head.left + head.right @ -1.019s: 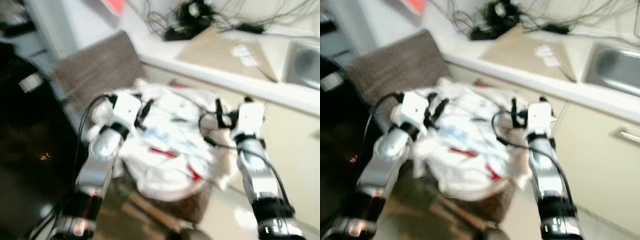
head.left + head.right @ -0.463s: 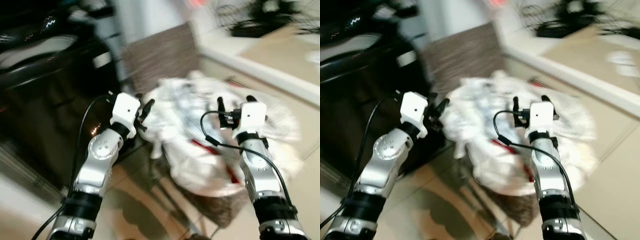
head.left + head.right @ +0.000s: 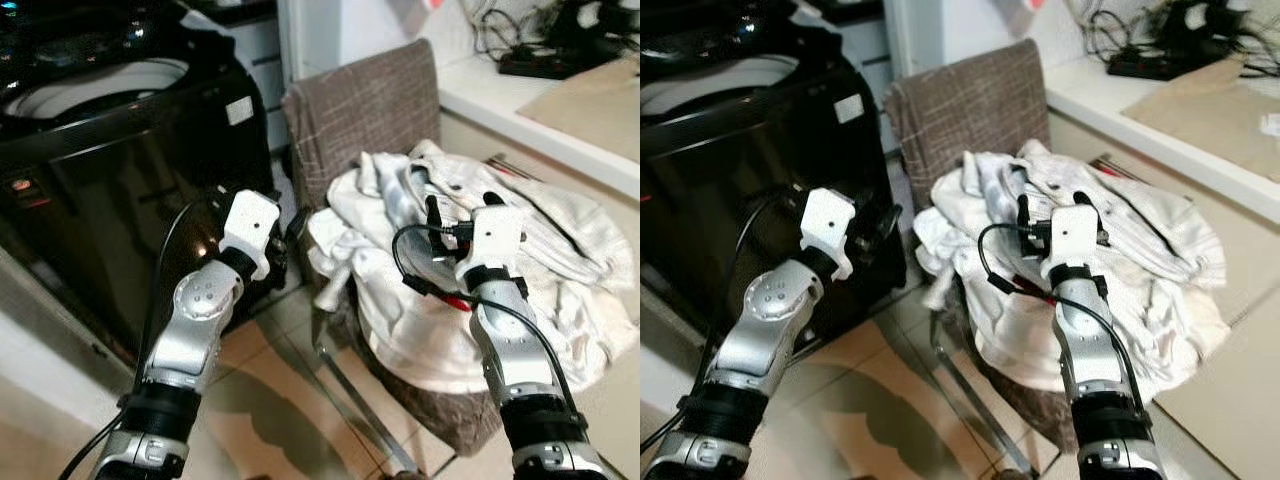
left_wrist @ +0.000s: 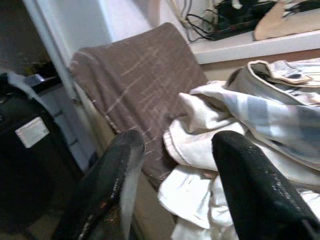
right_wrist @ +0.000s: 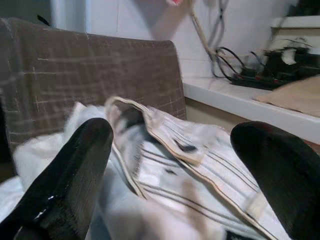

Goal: Clothes washing

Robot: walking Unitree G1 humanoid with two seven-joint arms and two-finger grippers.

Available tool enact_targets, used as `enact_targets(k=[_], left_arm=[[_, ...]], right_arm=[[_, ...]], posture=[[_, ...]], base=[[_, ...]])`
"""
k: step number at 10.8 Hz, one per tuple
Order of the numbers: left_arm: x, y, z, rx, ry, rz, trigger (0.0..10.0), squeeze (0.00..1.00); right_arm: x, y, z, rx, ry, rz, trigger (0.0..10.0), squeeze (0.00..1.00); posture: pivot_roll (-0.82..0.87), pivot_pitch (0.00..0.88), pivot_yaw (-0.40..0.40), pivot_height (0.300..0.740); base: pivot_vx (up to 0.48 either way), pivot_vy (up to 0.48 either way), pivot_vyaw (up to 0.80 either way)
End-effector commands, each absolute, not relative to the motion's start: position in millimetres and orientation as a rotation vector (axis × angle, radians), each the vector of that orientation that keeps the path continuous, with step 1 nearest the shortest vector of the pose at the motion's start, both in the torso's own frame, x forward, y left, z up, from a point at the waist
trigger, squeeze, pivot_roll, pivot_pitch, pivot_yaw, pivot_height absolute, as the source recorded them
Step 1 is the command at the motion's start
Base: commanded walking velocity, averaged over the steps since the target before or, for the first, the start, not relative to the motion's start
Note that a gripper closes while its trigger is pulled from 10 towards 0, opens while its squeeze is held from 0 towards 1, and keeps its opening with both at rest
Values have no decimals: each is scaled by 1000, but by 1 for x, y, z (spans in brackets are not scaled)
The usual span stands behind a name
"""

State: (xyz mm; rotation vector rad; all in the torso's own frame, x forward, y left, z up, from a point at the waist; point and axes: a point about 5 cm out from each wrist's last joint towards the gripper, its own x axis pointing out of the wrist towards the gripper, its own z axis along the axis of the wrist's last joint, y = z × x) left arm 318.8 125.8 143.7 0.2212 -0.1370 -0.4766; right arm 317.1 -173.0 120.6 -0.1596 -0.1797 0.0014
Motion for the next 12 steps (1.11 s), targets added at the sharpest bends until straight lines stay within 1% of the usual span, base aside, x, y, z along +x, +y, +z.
enact_targets(k=[1, 5, 9, 10, 11, 12], left_arm=[[322, 123, 149, 227, -155, -497, 10000, 1000], [323, 122, 148, 233, -142, -520, 10000, 1000], [324, 118, 146, 236, -133, -538, 10000, 1000], [327, 115, 147, 246, -137, -534, 10000, 627], [330, 113, 149, 272, -144, -526, 10000, 0], [332, 113, 151, 284, -155, -515, 10000, 0]], right_arm=[[315, -178, 121, -157, -172, -19, 10000, 12], [316, -179, 121, -159, -172, -19, 10000, 12], [319, -182, 121, -156, -174, -25, 10000, 12], [321, -185, 125, -170, -182, -27, 10000, 0], [323, -185, 128, -175, -190, -22, 10000, 0], [323, -184, 129, -174, -198, -23, 10000, 0]], posture=[[-213, 0, 51, 740], [-214, 0, 51, 740], [-216, 0, 54, 740], [-231, 0, 59, 740], [-236, 0, 60, 740], [-239, 0, 63, 740]], base=[[0, 0, -756], [0, 0, -747], [0, 0, 0], [0, 0, 0], [0, 0, 0], [0, 0, 0]])
